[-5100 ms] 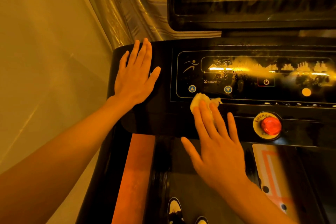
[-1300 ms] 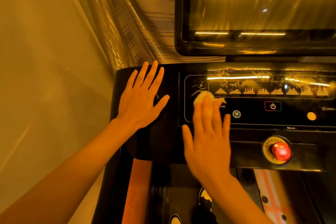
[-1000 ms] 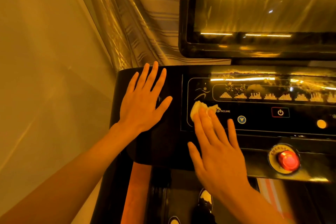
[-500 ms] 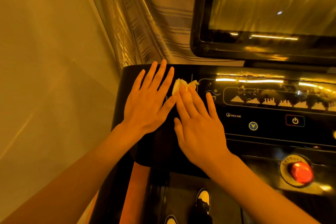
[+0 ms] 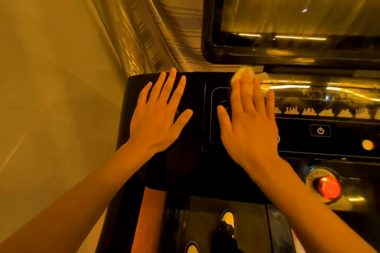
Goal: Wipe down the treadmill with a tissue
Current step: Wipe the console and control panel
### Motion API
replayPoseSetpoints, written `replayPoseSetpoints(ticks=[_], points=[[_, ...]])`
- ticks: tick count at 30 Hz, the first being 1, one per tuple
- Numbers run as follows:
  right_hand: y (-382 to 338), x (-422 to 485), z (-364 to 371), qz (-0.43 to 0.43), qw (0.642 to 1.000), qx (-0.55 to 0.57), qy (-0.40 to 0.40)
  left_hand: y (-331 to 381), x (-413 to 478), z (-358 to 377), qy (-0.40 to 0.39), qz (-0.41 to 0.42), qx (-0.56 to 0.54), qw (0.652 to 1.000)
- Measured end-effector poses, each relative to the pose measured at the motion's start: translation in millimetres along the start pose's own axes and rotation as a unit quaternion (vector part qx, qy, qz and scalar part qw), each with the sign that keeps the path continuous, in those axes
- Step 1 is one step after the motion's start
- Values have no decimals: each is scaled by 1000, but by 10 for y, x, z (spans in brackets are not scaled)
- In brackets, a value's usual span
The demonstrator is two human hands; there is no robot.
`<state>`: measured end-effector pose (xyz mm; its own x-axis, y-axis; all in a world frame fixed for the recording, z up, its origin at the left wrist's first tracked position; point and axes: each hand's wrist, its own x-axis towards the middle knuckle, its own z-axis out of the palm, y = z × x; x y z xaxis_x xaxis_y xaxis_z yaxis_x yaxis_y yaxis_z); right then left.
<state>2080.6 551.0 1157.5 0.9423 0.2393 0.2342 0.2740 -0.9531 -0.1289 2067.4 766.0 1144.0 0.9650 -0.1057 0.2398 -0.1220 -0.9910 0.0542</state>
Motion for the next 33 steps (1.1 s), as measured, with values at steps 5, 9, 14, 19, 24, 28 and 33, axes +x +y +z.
replayPoseSetpoints(ticks=[5,9,14,19,24,28,33], points=[[-507,171,190,-129,992,9,0,-7,-19,-26,2,9,-6,1000],[246,40,32,-71,997,-12,11,-4,-5,-26,-3,8,11,1000],[870,-66,-178,56,998,-33,5,7,22,-10,-3,-5,23,1000],[-119,102,48,-38,999,-2,12,17,23,-17,-12,-5,36,999],[152,131,21,-85,996,-11,15,14,28,-29,-20,0,38,999],[1073,-21,-195,42,999,-30,17,25,29,-20,-13,0,37,999],[479,84,-141,66,998,12,16,16,24,-5,-19,-4,52,998]])
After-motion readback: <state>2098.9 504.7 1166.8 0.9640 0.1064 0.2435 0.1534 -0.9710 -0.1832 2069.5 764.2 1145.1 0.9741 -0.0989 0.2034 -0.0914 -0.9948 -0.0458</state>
